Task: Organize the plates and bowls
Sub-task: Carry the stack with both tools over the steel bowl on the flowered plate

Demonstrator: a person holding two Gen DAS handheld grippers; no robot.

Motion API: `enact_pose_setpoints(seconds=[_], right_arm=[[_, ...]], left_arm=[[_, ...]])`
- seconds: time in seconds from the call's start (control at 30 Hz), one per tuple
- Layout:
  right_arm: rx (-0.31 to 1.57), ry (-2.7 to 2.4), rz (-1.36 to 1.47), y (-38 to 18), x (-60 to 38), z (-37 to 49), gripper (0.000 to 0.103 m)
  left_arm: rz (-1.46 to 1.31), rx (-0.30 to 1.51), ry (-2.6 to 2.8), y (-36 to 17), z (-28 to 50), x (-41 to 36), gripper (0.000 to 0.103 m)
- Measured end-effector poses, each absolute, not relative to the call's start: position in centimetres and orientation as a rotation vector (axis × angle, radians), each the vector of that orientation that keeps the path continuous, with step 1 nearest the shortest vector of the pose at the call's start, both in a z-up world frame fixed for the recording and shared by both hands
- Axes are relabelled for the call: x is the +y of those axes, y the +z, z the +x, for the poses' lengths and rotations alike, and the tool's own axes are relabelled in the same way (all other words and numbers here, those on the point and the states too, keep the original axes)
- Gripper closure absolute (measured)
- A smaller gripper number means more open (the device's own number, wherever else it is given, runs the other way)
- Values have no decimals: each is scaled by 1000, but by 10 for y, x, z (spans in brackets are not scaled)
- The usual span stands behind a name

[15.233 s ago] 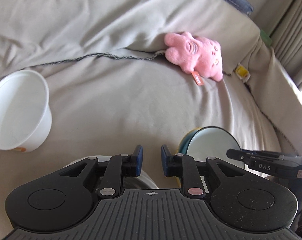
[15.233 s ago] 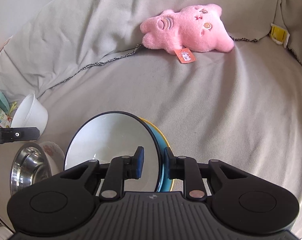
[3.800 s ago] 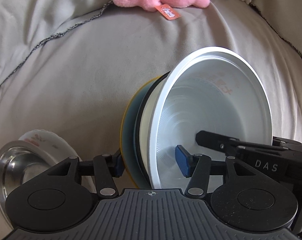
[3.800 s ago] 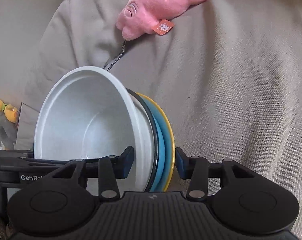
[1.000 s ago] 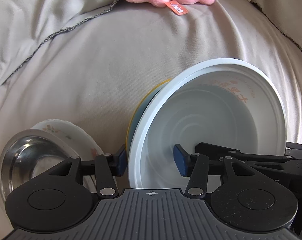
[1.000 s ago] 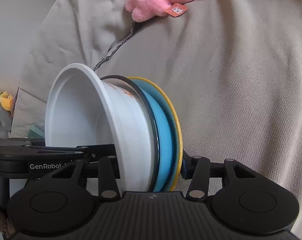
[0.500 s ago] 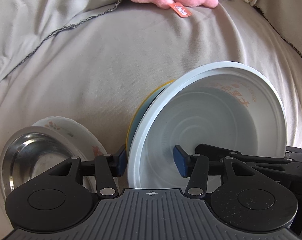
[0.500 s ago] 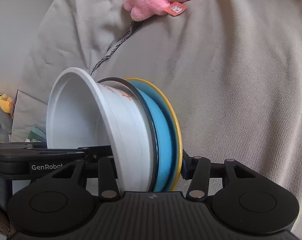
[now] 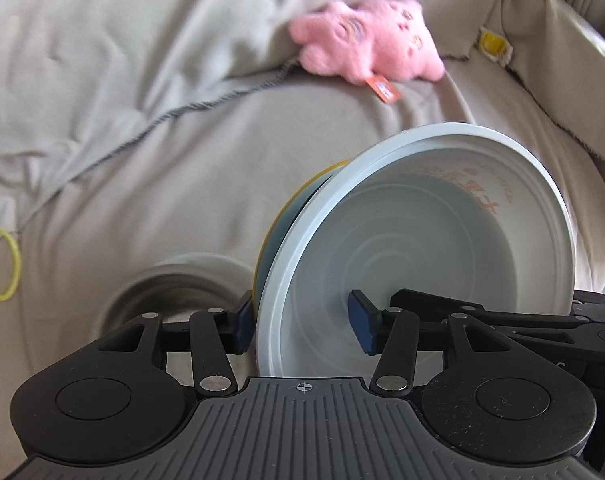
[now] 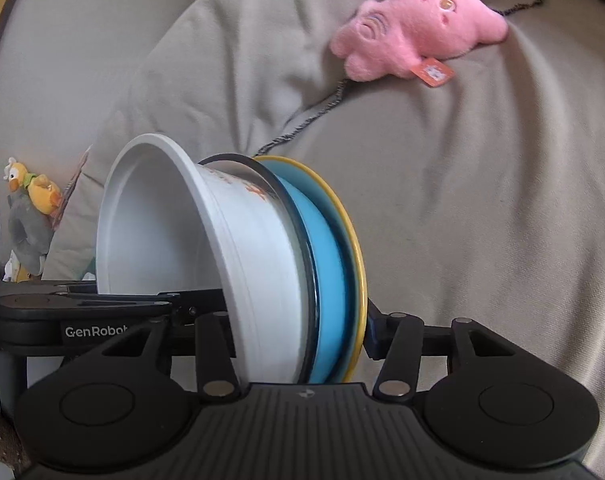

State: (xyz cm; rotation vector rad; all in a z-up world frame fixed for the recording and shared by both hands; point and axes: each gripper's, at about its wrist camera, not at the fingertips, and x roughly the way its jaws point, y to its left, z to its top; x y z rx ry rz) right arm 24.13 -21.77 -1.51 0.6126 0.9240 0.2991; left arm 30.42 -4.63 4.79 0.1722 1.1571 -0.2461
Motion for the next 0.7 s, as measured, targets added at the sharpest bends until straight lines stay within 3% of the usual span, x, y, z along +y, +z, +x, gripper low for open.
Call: enact_pose_setpoints(seconds=[0.17,0.37,0.7], right_arm=[[948,406,557,6,-162,255,53],[1117,447,424,-1,-90,283,53],[1255,338,147,-16,-29,301,52]], left_arm=[[100,1148,-146,61,293,17,50],[-66,1192,-100,26,290,90,52],[-143,1239,-125,-25,286,123,62]])
